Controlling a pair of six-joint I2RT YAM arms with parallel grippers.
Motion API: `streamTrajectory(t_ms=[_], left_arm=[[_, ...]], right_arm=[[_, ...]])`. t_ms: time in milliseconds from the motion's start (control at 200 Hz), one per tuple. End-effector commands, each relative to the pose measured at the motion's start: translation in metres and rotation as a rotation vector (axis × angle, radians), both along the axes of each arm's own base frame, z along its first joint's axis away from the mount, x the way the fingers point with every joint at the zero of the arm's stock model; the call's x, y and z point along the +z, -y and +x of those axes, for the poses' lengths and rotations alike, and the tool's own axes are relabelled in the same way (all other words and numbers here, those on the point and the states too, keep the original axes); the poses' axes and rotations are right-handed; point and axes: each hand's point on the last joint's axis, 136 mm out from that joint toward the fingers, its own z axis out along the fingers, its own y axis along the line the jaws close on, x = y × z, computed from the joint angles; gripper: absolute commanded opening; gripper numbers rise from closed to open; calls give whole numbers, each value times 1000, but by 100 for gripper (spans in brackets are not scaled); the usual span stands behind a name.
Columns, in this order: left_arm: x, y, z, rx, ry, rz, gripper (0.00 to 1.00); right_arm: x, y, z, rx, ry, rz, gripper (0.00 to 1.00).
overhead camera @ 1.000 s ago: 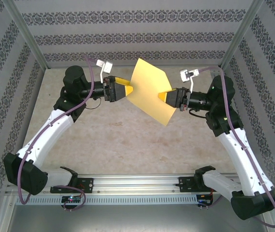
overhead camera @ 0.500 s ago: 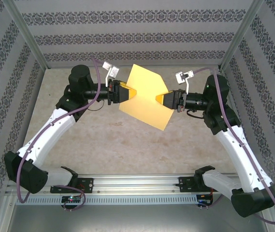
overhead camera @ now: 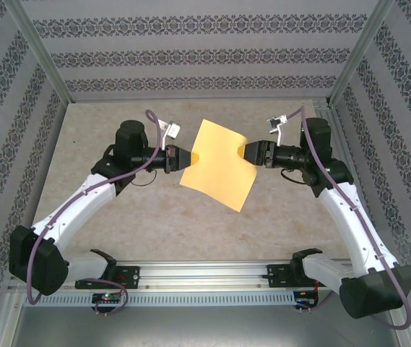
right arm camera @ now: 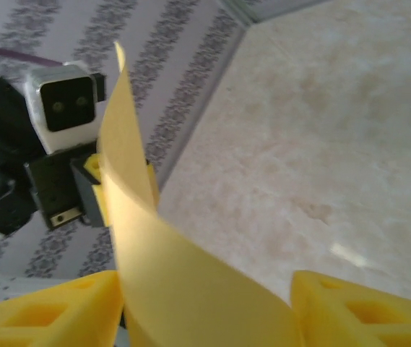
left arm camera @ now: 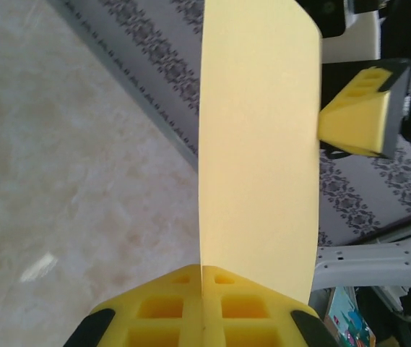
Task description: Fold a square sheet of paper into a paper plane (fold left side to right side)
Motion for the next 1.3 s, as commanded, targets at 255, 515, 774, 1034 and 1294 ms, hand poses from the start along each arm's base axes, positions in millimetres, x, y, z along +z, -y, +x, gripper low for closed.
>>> streamTrajectory(t_ms=[255, 515, 774, 1034, 1294], left_arm=[[-165, -41, 9, 344, -352, 266, 0], [-216, -54, 5, 402, -422, 363, 0], [-203, -49, 9, 371, -397, 369, 8], [-185, -25, 7, 281, -377, 276, 39], [-172, -2, 7, 222, -366, 222, 48]], right_arm=[[-130, 79, 23, -386, -255, -414, 77], [-191, 43, 18, -389, -383, -294, 70], [-233, -20, 17, -277, -454, -350, 57], [-255, -51, 26, -248, -508, -340, 42], [-260, -49, 30, -262, -511, -350, 38]])
